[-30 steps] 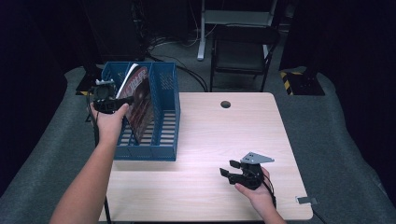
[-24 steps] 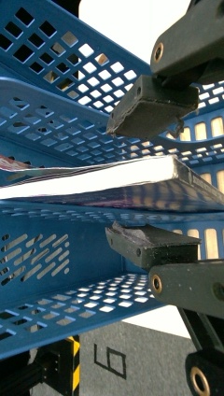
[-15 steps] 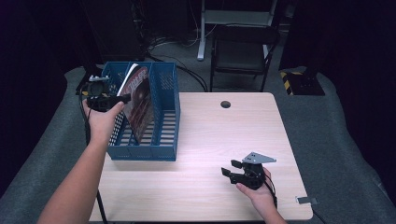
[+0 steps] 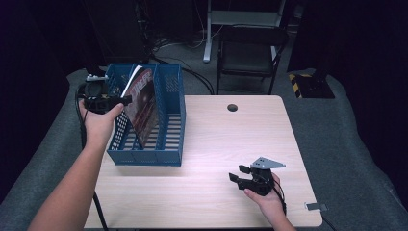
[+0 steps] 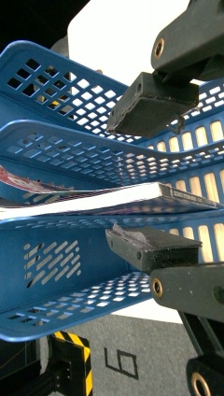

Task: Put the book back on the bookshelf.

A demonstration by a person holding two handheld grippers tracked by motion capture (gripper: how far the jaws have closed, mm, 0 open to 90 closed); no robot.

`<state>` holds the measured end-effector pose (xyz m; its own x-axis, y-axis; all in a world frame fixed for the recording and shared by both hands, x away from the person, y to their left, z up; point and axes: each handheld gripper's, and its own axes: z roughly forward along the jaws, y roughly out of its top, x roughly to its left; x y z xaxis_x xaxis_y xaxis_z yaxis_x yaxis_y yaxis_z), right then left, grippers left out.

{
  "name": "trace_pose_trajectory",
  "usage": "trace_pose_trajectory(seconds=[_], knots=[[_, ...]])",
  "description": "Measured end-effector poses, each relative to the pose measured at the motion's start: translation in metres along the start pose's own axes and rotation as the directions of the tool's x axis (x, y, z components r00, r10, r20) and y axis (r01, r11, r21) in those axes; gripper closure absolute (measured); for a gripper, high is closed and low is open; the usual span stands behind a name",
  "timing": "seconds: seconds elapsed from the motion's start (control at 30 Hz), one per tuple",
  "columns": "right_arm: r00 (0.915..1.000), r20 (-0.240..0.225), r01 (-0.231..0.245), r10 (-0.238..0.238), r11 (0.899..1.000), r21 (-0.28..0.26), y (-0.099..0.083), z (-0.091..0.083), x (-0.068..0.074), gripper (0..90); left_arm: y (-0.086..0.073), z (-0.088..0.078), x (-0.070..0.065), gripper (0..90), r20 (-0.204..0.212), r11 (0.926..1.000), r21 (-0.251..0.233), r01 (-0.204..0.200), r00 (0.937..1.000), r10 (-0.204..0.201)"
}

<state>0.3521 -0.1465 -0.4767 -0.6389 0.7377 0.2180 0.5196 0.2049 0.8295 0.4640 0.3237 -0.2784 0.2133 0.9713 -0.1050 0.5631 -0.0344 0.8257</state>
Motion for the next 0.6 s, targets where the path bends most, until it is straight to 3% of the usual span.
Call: trace_pose_trajectory(seconds=[0.17, 0.3, 0.6], knots=[[1.0, 0.006, 0.003, -0.003, 1.0, 0.005, 0.0, 0.002, 0.001, 42.1, 0.002, -0.011, -0.003, 42.5, 0.013, 0.9998, -0.004, -0.02, 0.9997, 0.02], [1.0, 0.001, 0.008, -0.008, 1.0, 0.002, 0.001, 0.002, 0.003, 42.1, 0.001, -0.019, -0.007, 42.5, 0.03, 0.9995, 0.023, -0.021, 0.9993, 0.021], [0.9999, 0.006, 0.016, -0.016, 1.0, -0.003, 0.001, 0.003, 0.003, 42.1, -0.002, -0.037, -0.023, 42.5, 0.092, 0.9949, 0.029, -0.097, 0.9913, 0.094]])
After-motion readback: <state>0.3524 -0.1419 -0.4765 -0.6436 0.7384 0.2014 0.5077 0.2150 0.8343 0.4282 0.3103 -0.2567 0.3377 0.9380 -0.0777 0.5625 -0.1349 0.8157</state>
